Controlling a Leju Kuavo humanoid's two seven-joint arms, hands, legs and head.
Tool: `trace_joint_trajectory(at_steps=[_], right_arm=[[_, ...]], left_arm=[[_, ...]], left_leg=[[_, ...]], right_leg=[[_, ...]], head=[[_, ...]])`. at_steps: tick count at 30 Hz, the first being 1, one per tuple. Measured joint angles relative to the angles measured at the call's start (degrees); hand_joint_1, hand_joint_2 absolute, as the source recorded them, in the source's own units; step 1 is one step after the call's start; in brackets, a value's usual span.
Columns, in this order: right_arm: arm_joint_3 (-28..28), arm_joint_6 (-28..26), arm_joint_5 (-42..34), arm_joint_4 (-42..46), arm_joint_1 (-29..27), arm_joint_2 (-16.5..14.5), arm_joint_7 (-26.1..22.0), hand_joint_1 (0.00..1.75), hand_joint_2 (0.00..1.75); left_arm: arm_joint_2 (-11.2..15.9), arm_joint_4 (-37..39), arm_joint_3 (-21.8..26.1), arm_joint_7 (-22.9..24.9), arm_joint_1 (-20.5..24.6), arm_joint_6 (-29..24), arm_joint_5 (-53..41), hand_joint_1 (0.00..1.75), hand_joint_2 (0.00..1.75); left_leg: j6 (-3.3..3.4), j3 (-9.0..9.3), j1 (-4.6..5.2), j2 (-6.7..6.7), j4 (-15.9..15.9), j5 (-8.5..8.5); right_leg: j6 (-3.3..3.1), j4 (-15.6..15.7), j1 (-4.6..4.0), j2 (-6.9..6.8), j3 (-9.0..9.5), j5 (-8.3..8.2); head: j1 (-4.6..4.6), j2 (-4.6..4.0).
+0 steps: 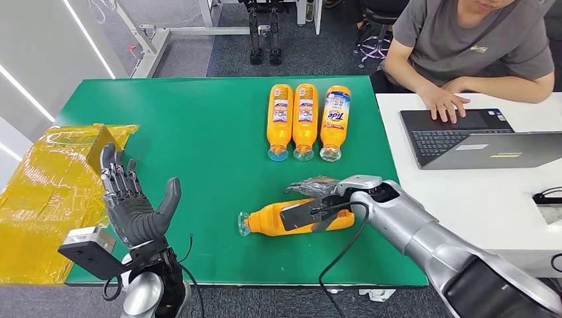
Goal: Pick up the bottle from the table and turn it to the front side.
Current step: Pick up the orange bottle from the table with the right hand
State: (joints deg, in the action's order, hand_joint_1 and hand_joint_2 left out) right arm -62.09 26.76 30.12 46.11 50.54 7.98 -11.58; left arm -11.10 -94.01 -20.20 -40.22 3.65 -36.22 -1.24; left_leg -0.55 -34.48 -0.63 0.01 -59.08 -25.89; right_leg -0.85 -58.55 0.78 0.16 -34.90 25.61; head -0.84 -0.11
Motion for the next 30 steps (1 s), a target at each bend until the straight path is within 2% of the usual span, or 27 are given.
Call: trace_joint_trajectory(at_steps=[16, 23, 29, 30], right_arm=[[-1.9, -3.2, 1.1, 1.8, -0.8, 2.7, 2.8, 0.0, 1.75], [-3.1, -7.8, 5.0, 1.4, -1.8, 3.6, 6.2, 0.0, 1.75], [-3.5, -9.6, 6.1, 1.4, -3.0, 4.6, 6.9, 0.0, 1.75], [-3.6, -9.7, 6.3, 1.4, -3.0, 4.6, 7.0, 0.17, 1.75]], left_arm=[[0.0, 0.1, 0.2, 0.0, 0.0, 0.3, -0.1, 0.0, 1.75], [0.0, 0.4, 0.2, 0.0, -0.2, -0.1, 0.1, 0.0, 1.75], [0.0, 0.4, 0.2, 0.0, -0.7, -0.2, -0.2, 0.0, 1.75], [0.0, 0.4, 0.2, 0.0, -0.7, -0.2, -0.2, 0.0, 1.75]], left_leg=[[0.0, -0.01, 0.0, -0.01, 0.0, 0.0], [0.0, -0.02, -0.01, -0.02, 0.0, -0.01], [0.0, -0.03, -0.01, -0.01, 0.0, -0.01], [0.0, -0.03, -0.01, 0.0, 0.0, -0.01]], right_leg=[[0.0, 0.0, 0.0, 0.0, -0.02, 0.01], [0.0, 0.0, 0.0, -0.01, -0.02, 0.01], [0.0, 0.0, 0.0, 0.0, -0.02, 0.01], [0.0, 0.0, 0.0, 0.0, -0.02, 0.01]], head=[[0.01, 0.0], [0.01, 0.0], [0.0, 0.0], [0.0, 0.0]])
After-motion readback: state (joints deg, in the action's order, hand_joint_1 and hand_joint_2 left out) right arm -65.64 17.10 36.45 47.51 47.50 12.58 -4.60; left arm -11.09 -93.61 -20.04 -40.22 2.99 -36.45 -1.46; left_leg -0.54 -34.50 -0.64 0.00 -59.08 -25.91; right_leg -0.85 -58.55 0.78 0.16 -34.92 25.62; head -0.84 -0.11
